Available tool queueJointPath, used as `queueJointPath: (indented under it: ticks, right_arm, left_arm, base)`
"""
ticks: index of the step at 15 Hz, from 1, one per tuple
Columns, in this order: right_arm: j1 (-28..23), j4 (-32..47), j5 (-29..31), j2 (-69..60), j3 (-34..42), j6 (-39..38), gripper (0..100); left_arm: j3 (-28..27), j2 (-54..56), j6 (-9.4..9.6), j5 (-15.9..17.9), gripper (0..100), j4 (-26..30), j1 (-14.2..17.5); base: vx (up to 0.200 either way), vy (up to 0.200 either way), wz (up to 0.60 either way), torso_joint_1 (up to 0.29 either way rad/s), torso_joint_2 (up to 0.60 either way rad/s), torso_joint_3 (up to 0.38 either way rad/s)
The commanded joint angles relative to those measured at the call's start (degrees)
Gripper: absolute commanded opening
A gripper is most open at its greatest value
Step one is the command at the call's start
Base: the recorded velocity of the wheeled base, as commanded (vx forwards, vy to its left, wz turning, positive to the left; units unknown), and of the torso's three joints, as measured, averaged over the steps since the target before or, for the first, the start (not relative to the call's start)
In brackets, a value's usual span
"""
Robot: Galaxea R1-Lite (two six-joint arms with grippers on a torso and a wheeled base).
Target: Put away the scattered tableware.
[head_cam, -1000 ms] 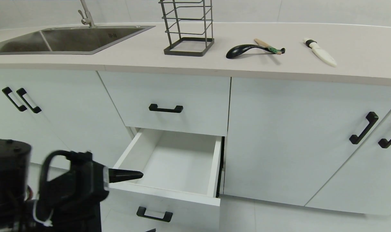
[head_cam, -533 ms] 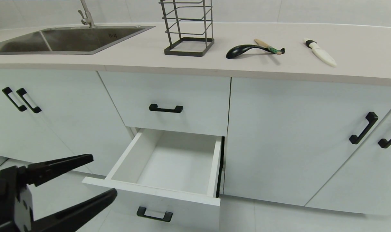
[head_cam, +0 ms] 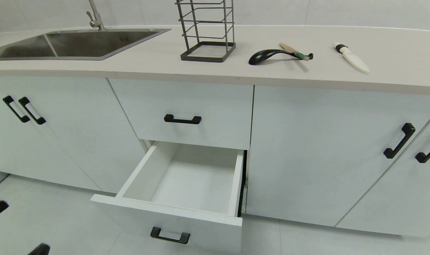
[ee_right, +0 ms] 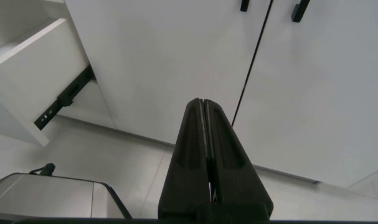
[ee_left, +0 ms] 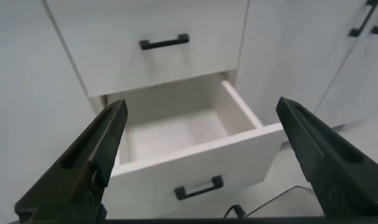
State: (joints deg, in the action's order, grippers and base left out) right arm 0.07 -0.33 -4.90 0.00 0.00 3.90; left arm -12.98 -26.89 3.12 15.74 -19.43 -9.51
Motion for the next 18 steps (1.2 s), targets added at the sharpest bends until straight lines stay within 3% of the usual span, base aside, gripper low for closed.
queueJointPath:
  ticks: [1, 2, 3, 5, 6, 7, 10, 13, 15, 16, 18]
  right_arm:
    - [0.01, -0.02, -0.02, 0.00, 0.00, -0.03, 0]
    - [0.01, -0.02, -0.02, 0.00, 0.00, 0.05, 0]
    - [0.01, -0.02, -0.02, 0.00, 0.00, -0.03, 0]
    - [0.01, -0.02, -0.02, 0.00, 0.00, 0.05, 0]
    - [0.01, -0.02, -0.02, 0.00, 0.00, 0.05, 0]
    - [0.01, -0.02, -0.02, 0.00, 0.00, 0.05, 0]
    - [0.01, -0.02, -0.20, 0.00, 0.00, 0.23, 0]
    - [0.01, -0.02, 0.42, 0.00, 0.00, -0.56, 0]
    - [0.01, -0.02, 0.42, 0.00, 0.00, -0.56, 0]
    - [0.01, -0.02, 0.42, 0.00, 0.00, -0.56, 0]
    - [0.01, -0.02, 0.42, 0.00, 0.00, -0.56, 0]
  left_arm:
    - [6.04, 18.28, 1.63, -2.03, 100, 10.20, 5.64]
    - [8.68, 22.50, 1.45, -3.26, 100, 15.65, 5.99]
    - [11.93, 24.87, 1.19, -3.52, 100, 19.08, 8.98]
    - [11.93, 25.31, 0.66, -5.28, 100, 19.43, 10.21]
    - [12.02, 25.40, 1.19, -11.52, 100, 19.43, 10.21]
    - [12.10, 25.84, 2.86, -16.62, 100, 19.43, 10.12]
    - [12.19, 26.72, 2.33, -19.17, 100, 19.26, 9.86]
    - [12.72, 26.80, 2.24, -19.78, 100, 17.50, 9.86]
    - [12.72, 26.80, 2.42, -13.01, 100, 17.23, 9.51]
    - [12.81, 26.80, 2.68, -11.43, 100, 16.97, 9.51]
    - [12.98, 26.89, 2.24, -12.57, 100, 16.36, 9.51]
  base:
    - [0.000, 0.000, 0.00, 0.000, 0.00, 0.000]
    - [0.000, 0.000, 0.00, 0.000, 0.00, 0.000]
    - [0.000, 0.000, 0.00, 0.000, 0.00, 0.000]
    - [0.000, 0.000, 0.00, 0.000, 0.00, 0.000]
    - [0.000, 0.000, 0.00, 0.000, 0.00, 0.000]
    - [0.000, 0.000, 0.00, 0.000, 0.00, 0.000]
    - [0.000, 0.000, 0.00, 0.000, 0.00, 0.000]
    - [0.000, 0.000, 0.00, 0.000, 0.00, 0.000]
    - [0.000, 0.000, 0.00, 0.000, 0.00, 0.000]
    - [0.000, 0.000, 0.00, 0.000, 0.00, 0.000]
    - [0.000, 0.000, 0.00, 0.000, 0.00, 0.000]
